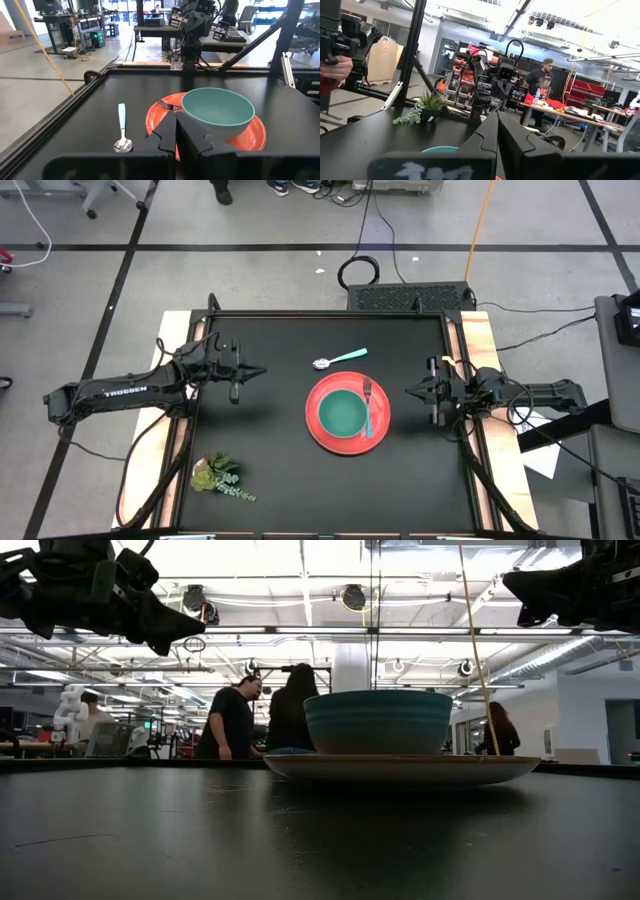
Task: Set table place
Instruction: Put the blue spoon into the green bowl
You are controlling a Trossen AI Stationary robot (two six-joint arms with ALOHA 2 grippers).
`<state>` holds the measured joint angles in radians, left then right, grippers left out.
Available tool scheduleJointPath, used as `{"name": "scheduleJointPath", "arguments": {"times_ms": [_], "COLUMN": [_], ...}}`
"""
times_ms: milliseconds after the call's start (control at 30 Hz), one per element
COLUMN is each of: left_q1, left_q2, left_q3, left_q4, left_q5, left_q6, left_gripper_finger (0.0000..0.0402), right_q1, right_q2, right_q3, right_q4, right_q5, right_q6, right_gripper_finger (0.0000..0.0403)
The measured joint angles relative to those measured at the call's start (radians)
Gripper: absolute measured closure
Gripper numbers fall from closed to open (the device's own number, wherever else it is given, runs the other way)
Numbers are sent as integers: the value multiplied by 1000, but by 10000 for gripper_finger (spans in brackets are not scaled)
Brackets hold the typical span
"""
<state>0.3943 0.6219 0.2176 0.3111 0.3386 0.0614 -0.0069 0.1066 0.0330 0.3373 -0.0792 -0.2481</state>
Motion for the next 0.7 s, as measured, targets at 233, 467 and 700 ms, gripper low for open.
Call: {"name": "scheduleJointPath", "arguments": {"times_ms": [233, 467, 700], "left_q1": [0, 0, 0], "left_q2": [0, 0, 0], "left_q3": [0, 0, 0], "left_q4": [-2, -4, -5], "left_q5": [0, 0, -1], "left_q6": [-39, -40, 10], "left_gripper_finger": [387, 387, 387], "right_q1": [0, -15, -92], "right_q2": [3, 53, 205], "right_q3": [0, 0, 32], "right_q4": [10, 73, 129], "right_q5": [132, 316, 311], "right_q6": [22, 99, 177], "right_gripper_finger": [403, 403, 403]}}
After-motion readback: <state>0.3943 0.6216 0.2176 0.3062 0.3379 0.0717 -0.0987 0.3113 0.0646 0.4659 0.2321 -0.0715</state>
